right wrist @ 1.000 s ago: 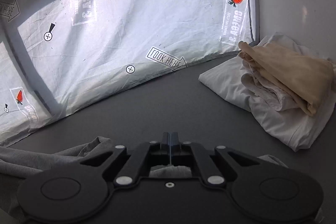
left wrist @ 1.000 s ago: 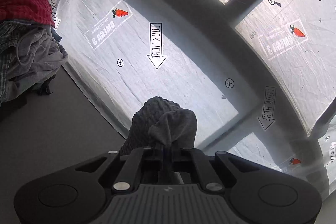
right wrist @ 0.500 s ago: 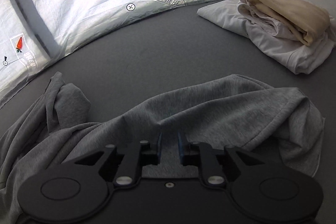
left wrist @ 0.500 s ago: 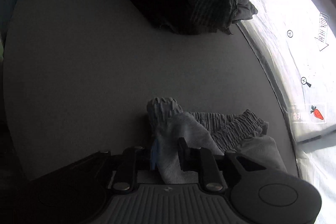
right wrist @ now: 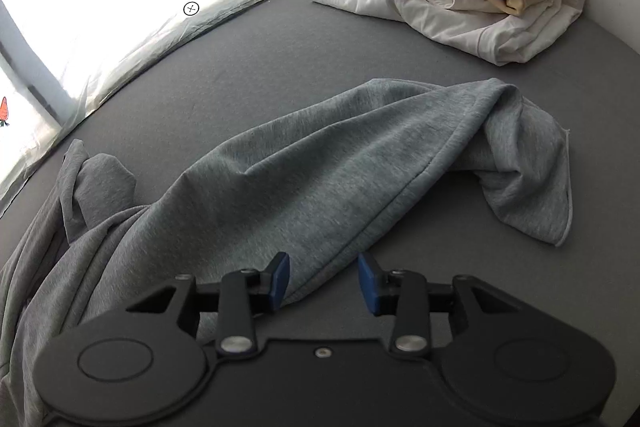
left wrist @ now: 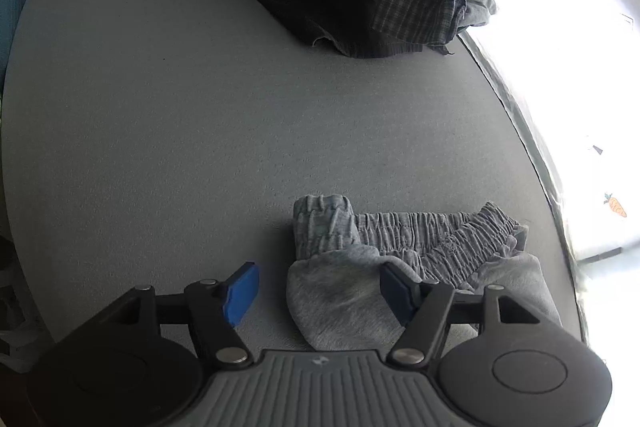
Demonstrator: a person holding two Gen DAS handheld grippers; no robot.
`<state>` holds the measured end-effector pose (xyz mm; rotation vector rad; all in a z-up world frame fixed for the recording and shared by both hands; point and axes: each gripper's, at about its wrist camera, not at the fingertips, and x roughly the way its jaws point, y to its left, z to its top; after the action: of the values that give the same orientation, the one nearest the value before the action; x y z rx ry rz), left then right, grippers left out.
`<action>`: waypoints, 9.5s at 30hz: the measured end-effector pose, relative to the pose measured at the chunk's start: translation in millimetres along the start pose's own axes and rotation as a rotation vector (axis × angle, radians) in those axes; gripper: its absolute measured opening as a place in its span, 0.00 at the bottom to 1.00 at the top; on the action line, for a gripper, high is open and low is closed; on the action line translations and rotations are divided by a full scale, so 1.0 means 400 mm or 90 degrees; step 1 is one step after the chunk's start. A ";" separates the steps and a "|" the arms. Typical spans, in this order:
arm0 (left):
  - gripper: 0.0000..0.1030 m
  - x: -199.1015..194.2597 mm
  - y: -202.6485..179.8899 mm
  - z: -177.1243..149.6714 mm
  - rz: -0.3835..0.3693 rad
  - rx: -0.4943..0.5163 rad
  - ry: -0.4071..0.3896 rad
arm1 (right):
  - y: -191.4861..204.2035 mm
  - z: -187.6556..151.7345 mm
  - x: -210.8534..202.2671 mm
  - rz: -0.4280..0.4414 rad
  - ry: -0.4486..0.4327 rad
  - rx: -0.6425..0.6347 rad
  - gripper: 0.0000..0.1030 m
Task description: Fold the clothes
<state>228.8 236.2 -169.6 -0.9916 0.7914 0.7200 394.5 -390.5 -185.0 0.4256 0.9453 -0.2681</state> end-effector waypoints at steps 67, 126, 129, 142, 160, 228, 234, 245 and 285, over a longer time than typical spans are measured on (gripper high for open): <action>0.63 0.354 -0.471 0.279 -0.131 0.427 -0.006 | 0.343 -0.233 0.102 -0.074 -0.207 -0.142 1.00; 0.09 0.114 -0.188 0.149 -0.075 0.124 -0.001 | 0.192 0.282 -0.063 0.098 -0.177 0.050 0.31; 0.09 0.125 -0.167 0.137 -0.064 0.120 0.015 | 0.182 0.221 0.013 0.074 -0.111 0.070 0.40; 0.15 0.185 -0.147 0.115 -0.029 0.129 0.057 | 0.174 0.221 0.220 -0.039 -0.003 0.089 0.06; 0.07 0.083 -0.158 0.205 -0.112 0.098 -0.043 | 0.148 0.250 -0.305 0.118 -0.368 0.083 0.01; 0.66 -0.037 -0.106 0.056 0.055 0.209 -0.126 | -0.094 -0.147 -0.217 -0.120 -0.210 0.032 0.49; 0.75 -0.056 -0.210 -0.160 0.034 0.286 -0.084 | -0.188 -0.095 -0.177 -0.061 -0.154 0.011 0.48; 0.83 0.041 -0.349 -0.472 0.062 0.422 0.032 | -0.224 0.073 -0.022 0.039 -0.091 -0.069 0.27; 1.00 0.122 -0.395 -0.512 0.139 0.433 0.077 | -0.423 0.198 -0.053 -0.134 -0.184 0.027 0.10</action>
<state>334.1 -1.6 -208.5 -0.3365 1.1622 0.5159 371.9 -576.2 -166.5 0.3154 0.7011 -0.5278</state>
